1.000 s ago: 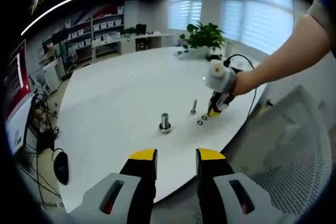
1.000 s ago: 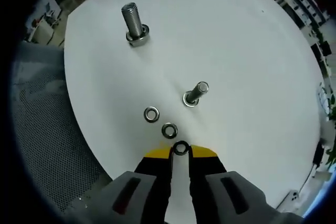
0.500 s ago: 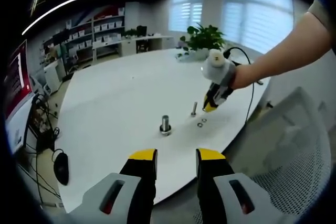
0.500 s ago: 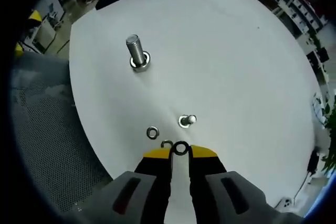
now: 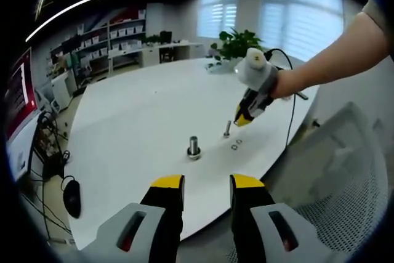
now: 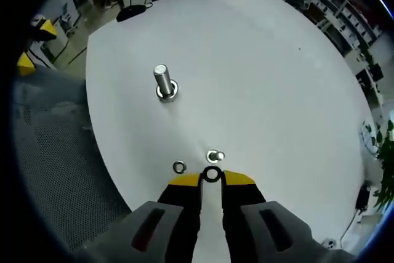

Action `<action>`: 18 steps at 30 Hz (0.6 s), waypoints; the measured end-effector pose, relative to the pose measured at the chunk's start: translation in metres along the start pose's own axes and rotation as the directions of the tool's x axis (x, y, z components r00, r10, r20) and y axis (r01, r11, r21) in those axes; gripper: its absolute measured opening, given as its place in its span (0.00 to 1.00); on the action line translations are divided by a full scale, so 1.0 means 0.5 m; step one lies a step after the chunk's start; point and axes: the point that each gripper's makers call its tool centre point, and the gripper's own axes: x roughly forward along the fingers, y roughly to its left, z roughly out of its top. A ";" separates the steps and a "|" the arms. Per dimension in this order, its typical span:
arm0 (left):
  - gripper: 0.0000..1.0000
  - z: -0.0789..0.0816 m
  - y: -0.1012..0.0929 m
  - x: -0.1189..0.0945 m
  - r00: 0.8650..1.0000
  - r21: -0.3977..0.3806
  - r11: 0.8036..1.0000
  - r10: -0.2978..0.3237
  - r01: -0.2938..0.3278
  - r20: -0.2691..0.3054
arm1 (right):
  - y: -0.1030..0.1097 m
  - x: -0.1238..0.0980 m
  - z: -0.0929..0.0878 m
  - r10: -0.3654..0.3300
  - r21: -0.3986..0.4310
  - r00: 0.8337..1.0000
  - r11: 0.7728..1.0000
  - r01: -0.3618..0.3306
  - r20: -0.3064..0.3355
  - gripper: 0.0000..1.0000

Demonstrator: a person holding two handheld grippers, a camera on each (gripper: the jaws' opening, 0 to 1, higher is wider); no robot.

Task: Place the washer onto the threaded stud by aligning its center hole with the stud, sliding it down to the base, and recovering from edge contact or off-axis alignment until the washer reaches the visible bottom stop.

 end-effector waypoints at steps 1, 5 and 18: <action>0.27 0.000 0.001 0.000 1.000 0.000 1.000 0.003 -0.003 0.000 | -0.002 0.001 0.002 -0.001 -0.003 1.000 1.000 0.001 0.002 0.13; 0.27 0.001 0.003 -0.001 1.000 -0.001 1.000 0.007 -0.007 0.001 | -0.008 -0.001 0.018 -0.007 -0.011 1.000 1.000 0.007 0.021 0.13; 0.27 -0.001 0.004 0.001 1.000 -0.004 1.000 0.008 -0.008 -0.005 | -0.016 0.015 0.029 -0.011 -0.056 1.000 0.998 0.012 0.008 0.13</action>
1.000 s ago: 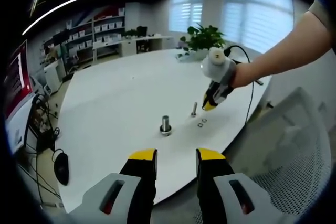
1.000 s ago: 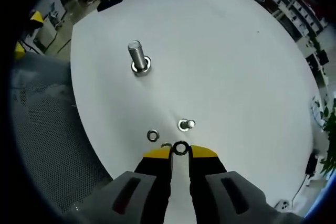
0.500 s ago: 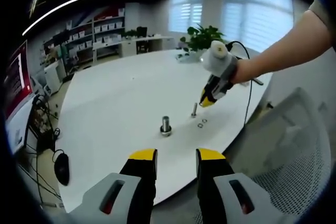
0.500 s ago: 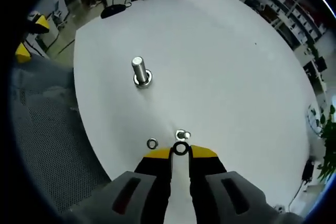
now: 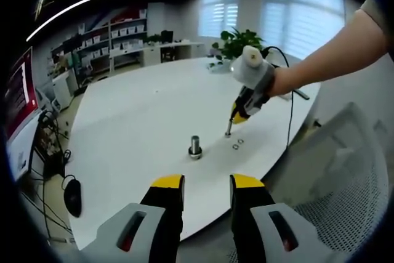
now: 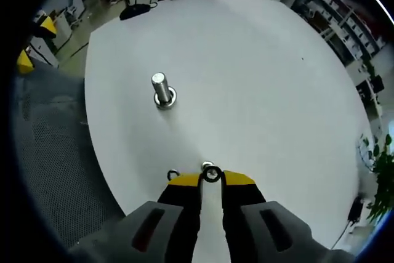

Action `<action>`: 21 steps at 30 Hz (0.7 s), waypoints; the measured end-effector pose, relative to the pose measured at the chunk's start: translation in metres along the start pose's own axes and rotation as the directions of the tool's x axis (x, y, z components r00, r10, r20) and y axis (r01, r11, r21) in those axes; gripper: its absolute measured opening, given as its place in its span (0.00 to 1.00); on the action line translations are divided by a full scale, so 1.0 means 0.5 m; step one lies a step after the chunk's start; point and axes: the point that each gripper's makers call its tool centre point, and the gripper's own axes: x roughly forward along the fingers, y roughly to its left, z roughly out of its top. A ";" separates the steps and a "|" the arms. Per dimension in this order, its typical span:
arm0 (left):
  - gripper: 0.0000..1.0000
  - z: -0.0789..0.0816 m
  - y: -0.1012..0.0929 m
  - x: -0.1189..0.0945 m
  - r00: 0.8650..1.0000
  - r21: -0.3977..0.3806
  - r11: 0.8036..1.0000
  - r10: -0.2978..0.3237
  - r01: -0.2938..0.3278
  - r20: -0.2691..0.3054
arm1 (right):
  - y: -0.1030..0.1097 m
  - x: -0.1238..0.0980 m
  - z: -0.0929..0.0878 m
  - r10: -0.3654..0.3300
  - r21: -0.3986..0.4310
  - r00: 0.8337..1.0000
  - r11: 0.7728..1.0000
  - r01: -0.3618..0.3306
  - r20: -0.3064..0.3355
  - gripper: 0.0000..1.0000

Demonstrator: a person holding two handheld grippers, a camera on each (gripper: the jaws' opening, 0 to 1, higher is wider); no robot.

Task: Place the washer onto the threaded stud by aligning its center hole with the stud, sliding it down to the base, and recovering from edge contact or off-axis alignment until the washer reaches the visible bottom stop.

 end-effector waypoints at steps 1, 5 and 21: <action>0.27 0.000 0.001 0.000 1.000 0.000 1.000 0.002 -0.002 0.000 | 0.000 0.000 0.001 0.001 0.003 1.000 1.000 -0.001 0.001 0.13; 0.27 0.000 0.001 0.000 1.000 -0.002 1.000 0.003 -0.003 -0.001 | -0.001 0.002 0.004 0.005 0.006 1.000 1.000 -0.005 0.001 0.14; 0.27 -0.006 0.001 0.001 1.000 -0.004 1.000 0.001 -0.001 -0.013 | 0.003 0.050 -0.012 0.037 -0.018 0.998 0.999 -0.038 -0.056 0.14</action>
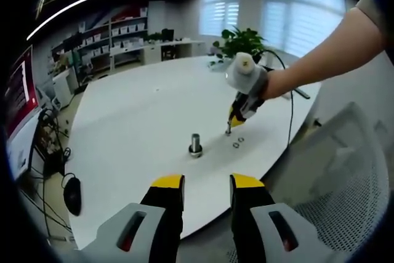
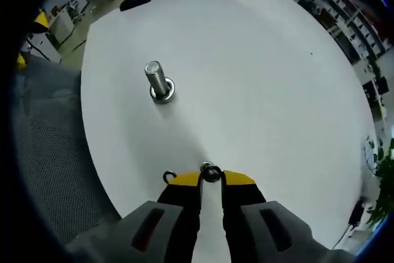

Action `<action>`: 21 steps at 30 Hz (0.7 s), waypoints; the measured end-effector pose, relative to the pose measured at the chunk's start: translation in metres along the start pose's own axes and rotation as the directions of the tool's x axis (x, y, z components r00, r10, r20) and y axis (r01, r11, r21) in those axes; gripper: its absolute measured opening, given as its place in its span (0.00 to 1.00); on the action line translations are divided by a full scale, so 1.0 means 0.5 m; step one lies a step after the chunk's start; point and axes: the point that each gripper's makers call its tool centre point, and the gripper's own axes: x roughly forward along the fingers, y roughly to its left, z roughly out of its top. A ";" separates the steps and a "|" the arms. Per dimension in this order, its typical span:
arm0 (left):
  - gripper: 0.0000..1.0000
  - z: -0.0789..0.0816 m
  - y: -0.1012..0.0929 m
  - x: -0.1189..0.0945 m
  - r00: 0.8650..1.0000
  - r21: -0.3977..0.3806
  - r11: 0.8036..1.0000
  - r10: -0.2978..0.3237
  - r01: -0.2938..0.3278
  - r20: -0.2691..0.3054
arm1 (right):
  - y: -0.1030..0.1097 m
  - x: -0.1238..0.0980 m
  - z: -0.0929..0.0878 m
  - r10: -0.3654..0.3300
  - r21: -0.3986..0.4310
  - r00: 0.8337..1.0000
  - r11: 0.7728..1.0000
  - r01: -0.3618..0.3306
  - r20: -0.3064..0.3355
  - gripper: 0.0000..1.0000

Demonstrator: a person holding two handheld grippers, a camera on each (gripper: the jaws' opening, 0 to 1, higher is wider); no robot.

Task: Place the washer onto the threaded stud by aligning its center hole with the stud, sliding it down to the base, and recovering from edge contact or off-axis alignment until the washer reaches the visible bottom stop.

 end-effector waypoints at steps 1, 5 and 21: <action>0.27 -0.001 0.000 0.000 1.000 0.000 1.000 0.000 0.000 -0.002 | 0.000 0.003 -0.001 0.003 0.000 1.000 1.000 -0.003 -0.002 0.14; 0.27 -0.003 0.000 0.001 1.000 0.000 1.000 -0.001 0.001 -0.007 | 0.004 0.019 -0.007 0.017 -0.006 1.000 1.000 -0.017 -0.021 0.14; 0.27 -0.008 0.003 0.002 1.000 -0.005 1.000 0.008 -0.008 -0.019 | 0.009 0.047 -0.019 0.037 -0.003 0.998 0.999 -0.037 -0.041 0.14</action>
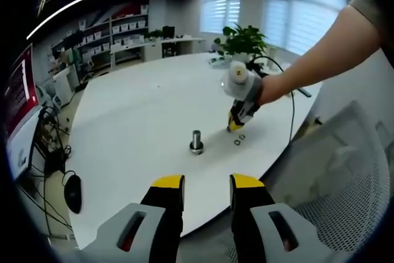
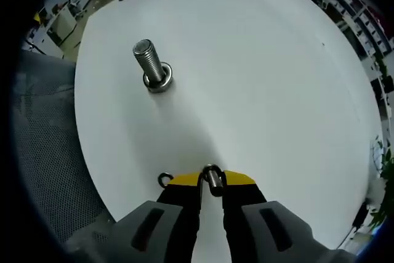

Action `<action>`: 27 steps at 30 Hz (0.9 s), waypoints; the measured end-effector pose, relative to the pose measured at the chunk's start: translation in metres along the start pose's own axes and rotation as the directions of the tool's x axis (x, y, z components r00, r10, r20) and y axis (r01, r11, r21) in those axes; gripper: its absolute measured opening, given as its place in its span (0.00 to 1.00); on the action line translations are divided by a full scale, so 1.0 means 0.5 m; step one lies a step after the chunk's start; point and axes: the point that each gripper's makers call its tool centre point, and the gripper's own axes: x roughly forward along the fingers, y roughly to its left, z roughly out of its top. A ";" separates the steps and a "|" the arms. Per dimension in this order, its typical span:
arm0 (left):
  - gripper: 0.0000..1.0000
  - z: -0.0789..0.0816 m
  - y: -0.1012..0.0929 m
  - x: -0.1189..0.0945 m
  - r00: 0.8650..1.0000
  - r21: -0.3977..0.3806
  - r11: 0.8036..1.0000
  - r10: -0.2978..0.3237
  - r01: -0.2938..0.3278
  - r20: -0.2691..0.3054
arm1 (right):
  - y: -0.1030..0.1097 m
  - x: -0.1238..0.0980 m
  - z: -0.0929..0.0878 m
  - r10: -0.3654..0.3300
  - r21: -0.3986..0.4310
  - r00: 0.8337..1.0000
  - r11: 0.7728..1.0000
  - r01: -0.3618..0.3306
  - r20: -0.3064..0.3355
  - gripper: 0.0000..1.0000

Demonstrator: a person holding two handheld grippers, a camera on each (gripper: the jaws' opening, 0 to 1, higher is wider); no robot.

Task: Place the washer onto the threaded stud by aligning its center hole with the stud, sliding it down to the base, and recovering from edge contact or off-axis alignment until the washer reaches the visible bottom stop.

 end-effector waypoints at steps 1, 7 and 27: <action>0.27 -0.001 0.000 0.000 1.000 0.000 1.000 0.000 0.000 -0.001 | 0.000 0.001 -0.002 -0.001 -0.005 1.000 1.000 0.001 -0.004 0.15; 0.27 -0.001 0.001 -0.001 1.000 0.000 1.000 0.004 -0.004 -0.001 | -0.002 0.004 -0.004 0.003 0.005 1.000 1.000 -0.003 -0.005 0.15; 0.27 0.000 0.005 -0.003 1.000 0.001 1.000 0.019 -0.019 0.003 | -0.007 -0.018 -0.006 -0.015 0.011 1.000 1.000 0.015 0.008 0.20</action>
